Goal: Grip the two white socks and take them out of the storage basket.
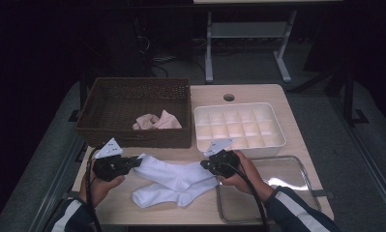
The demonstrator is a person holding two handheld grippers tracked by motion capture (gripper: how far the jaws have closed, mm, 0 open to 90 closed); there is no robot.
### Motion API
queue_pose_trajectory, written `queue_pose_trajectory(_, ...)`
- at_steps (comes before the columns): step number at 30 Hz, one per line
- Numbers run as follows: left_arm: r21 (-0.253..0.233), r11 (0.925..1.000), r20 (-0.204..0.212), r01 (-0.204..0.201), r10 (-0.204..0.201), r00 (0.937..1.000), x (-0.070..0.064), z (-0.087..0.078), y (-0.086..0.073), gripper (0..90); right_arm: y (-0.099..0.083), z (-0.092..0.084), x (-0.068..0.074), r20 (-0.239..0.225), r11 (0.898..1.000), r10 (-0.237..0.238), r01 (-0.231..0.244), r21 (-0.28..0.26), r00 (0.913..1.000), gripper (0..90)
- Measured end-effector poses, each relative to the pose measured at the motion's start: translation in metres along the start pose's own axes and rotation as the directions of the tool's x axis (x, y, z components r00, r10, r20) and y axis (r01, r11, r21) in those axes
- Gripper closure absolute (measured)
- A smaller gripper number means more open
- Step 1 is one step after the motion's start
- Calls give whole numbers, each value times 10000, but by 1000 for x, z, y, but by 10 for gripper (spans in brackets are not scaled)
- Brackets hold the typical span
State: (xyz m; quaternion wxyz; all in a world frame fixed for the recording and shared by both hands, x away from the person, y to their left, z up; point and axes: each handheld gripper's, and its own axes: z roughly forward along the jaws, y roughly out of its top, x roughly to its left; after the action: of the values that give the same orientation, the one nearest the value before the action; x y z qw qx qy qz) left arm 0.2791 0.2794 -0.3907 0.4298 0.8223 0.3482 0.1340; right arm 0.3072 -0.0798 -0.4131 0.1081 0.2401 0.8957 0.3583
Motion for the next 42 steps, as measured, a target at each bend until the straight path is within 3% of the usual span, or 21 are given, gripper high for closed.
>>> queue_pose_trajectory(3, -170, 9995, -10, 269, -269, 9996, -4, -16, -3, 845, 1, -13, 5, -195, 9999, -6, 3, -142, 9998, 895)
queue_pose_trajectory(6, -347, 9940, 320, 1033, -1022, 9942, -6, -23, -12, 845, 1, -25, 9, -517, 9997, 26, -38, -233, 9987, 895)
queue_pose_trajectory(7, -304, 9922, 492, 1206, -1190, 9917, -7, -24, -14, 845, 0, -26, 12, -659, 9994, 233, -249, -236, 9976, 894)
queue_pose_trajectory(12, 684, 9838, 706, 1654, -1702, 9829, -16, -10, -33, 844, -5, -13, 18, -580, 9988, -311, 333, 369, 9978, 893)
queue_pose_trajectory(15, 1632, 9736, 595, 1598, -1714, 9834, -26, 10, -47, 834, -10, 5, 15, -390, 9954, -381, 413, 868, 9985, 893)
queue_pose_trajectory(20, 2798, 9554, 83, 945, -1008, 9949, -35, 28, -58, 816, -19, 25, 13, -82, 9870, -768, 772, 1410, 9970, 890)
queue_pose_trajectory(23, 2807, 9587, -254, 458, -403, 9989, -34, 29, -57, 819, -21, 32, 14, 96, 9863, -849, 827, 1425, 9963, 880)
queue_pose_trajectory(26, 2761, 9601, -467, 440, -323, 9984, -30, 29, -57, 821, -20, 32, 11, 112, 9861, -835, 810, 1449, 9964, 880)
queue_pose_trajectory(27, 2761, 9608, -804, 233, -11, 9968, -27, 30, -56, 821, -21, 32, 10, 106, 9859, -828, 803, 1469, 9965, 881)
queue_pose_trajectory(30, 2819, 9594, -1047, 83, 221, 9943, -18, 33, -53, 788, -21, 34, 8, -4, 9880, -612, 606, 1421, 9981, 881)
queue_pose_trajectory(32, 2845, 9584, -1334, -243, 647, 9890, -12, 38, -49, 796, -21, 35, 8, 40, 9883, -634, 623, 1392, 9980, 880)
queue_pose_trajectory(34, 2802, 9593, -1570, -356, 824, 9841, -5, 45, -44, 797, -20, 36, 7, 109, 9877, -761, 739, 1381, 9970, 880)
queue_pose_trajectory(37, 2699, 9620, -1798, -409, 921, 9794, 4, 53, -38, 785, -20, 38, 7, 265, 9888, -703, 661, 1340, 9972, 875)
queue_pose_trajectory(39, 2682, 9624, -1651, -438, 907, 9821, 11, 56, -35, 774, -19, 38, 7, 302, 9887, -723, 677, 1340, 9969, 874)
queue_pose_trajectory(41, 2481, 9684, -1575, -264, 673, 9852, 15, 55, -33, 734, -20, 38, 6, 297, 9888, -754, 709, 1315, 9967, 860)
queue_pose_trajectory(42, 2208, 9751, -1562, -204, 560, 9861, 15, 52, -33, 701, -19, 38, 6, 312, 9887, -758, 710, 1318, 9966, 853)
